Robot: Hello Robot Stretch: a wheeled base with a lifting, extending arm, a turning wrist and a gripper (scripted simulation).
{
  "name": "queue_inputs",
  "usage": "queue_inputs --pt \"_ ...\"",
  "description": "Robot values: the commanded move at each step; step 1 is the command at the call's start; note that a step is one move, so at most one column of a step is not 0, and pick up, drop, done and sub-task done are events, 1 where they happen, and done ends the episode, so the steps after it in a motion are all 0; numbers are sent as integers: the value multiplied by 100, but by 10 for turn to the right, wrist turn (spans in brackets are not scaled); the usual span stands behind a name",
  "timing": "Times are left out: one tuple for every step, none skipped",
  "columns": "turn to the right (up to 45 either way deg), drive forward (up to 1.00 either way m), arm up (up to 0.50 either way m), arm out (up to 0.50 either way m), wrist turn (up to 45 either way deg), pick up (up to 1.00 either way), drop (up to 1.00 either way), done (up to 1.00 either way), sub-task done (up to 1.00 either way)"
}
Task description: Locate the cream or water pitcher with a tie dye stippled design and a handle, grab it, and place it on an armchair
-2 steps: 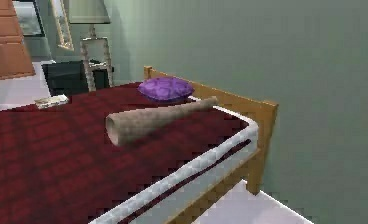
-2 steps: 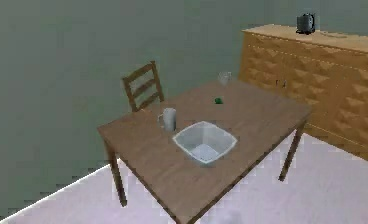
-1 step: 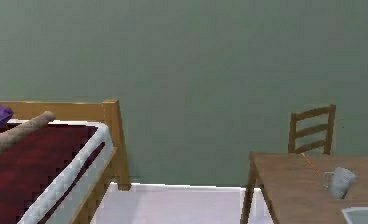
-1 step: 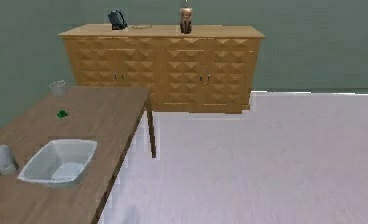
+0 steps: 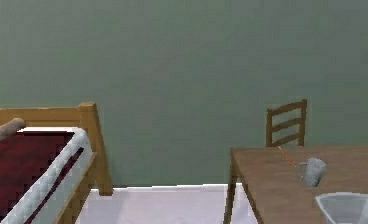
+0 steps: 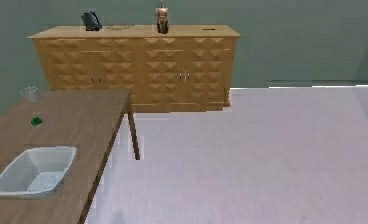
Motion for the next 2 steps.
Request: queue_inputs --pt "0 100 0 0 0 0 0 0 0" --pt "150 0 0 0 0 0 0 0 0"
